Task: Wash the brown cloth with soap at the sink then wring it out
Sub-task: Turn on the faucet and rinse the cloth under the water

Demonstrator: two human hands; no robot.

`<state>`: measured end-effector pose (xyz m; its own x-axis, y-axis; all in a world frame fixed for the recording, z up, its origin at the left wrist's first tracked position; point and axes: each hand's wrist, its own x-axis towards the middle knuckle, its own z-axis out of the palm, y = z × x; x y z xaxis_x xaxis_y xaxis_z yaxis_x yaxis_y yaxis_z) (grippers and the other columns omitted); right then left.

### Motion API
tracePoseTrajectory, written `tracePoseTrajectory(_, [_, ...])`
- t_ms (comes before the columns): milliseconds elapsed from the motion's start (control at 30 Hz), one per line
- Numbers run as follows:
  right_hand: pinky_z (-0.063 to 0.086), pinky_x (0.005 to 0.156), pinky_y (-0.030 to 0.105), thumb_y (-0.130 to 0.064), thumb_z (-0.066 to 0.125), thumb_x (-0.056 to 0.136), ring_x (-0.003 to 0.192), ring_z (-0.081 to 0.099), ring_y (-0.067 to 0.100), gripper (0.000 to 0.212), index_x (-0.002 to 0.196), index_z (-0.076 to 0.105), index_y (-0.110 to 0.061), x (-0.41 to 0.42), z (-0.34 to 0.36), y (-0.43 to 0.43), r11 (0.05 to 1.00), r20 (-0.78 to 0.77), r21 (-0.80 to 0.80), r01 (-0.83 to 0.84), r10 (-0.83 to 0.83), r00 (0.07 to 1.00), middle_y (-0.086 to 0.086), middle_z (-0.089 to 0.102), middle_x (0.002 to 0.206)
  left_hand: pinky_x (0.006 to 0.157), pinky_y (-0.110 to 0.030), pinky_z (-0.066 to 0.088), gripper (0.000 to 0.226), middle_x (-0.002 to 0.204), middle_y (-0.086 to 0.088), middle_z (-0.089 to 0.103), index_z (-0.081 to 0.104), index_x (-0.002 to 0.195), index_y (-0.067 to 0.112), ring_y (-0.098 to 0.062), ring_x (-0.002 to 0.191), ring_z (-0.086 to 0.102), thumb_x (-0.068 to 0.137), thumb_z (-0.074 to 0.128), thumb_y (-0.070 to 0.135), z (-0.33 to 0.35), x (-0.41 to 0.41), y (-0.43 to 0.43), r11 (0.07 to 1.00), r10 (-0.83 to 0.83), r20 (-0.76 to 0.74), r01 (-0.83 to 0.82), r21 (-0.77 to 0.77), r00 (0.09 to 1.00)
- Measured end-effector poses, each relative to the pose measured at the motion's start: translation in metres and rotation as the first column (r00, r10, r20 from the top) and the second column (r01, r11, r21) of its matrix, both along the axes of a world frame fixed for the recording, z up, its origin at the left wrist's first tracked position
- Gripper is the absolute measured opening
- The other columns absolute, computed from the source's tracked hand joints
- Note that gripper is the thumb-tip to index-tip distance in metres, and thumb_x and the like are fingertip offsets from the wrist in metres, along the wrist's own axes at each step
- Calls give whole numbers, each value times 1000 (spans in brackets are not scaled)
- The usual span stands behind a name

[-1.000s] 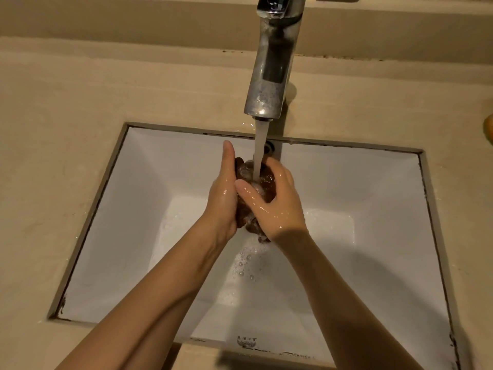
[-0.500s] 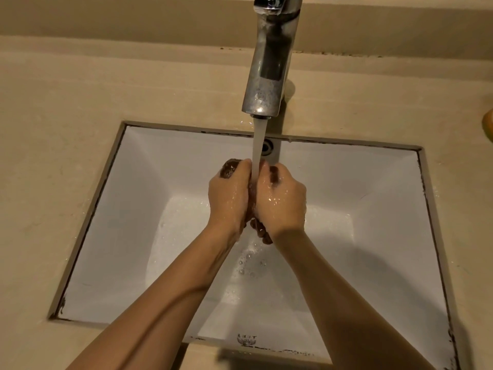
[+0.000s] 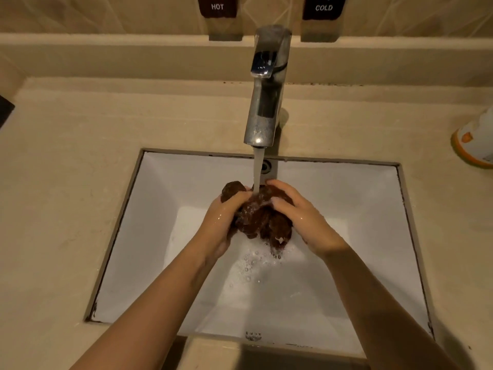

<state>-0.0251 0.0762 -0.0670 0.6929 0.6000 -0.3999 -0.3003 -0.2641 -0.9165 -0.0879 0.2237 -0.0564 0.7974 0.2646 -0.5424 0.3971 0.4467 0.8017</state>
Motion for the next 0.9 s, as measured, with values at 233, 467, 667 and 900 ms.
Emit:
tracePoseTrajectory(233, [39, 90, 12, -29, 73, 76, 112, 45, 6, 62, 127, 39, -37, -8, 31, -2, 971, 363, -214, -108, 182, 914, -8, 45, 124, 77, -36, 57, 13, 97, -11, 72, 71, 93, 12, -21, 89, 70, 82, 65, 13, 26, -3, 3, 946, 46, -20, -50, -319, 999])
tracePoseTrajectory(467, [41, 72, 21, -30, 56, 90, 87, 55, 14, 20, 101, 61, -14, -14, 41, 5, 894, 646, -395, 212, 106, 756, 0, 59, 98, 75, -43, 58, 24, 105, -14, 72, 74, 86, 14, -28, 97, 68, 89, 61, 33, 30, 2, 18, 965, -22, -132, -14, -262, 991])
tracePoseTrajectory(667, [35, 71, -6, -14, 42, 96, 94, 51, 6, 25, 117, 55, -14, -24, 69, 20, 919, 540, -111, 379, -264, 799, -7, 55, 102, 84, -44, 57, 47, 108, -11, 71, 68, 110, 18, -25, 102, 67, 85, 57, 57, 30, 7, 12, 988, -152, -229, 156, 0, 962])
tracePoseTrajectory(900, [52, 88, 36, -13, 38, 97, 103, 61, 25, 26, 105, 63, -12, -25, 77, 28, 832, -228, 139, 537, -501, 835, 14, 65, 107, 86, -28, 42, 37, 121, 0, 60, 57, 111, 24, -15, 106, 55, 94, 43, 53, 37, 12, 14, 847, -217, -205, 289, 446, 954])
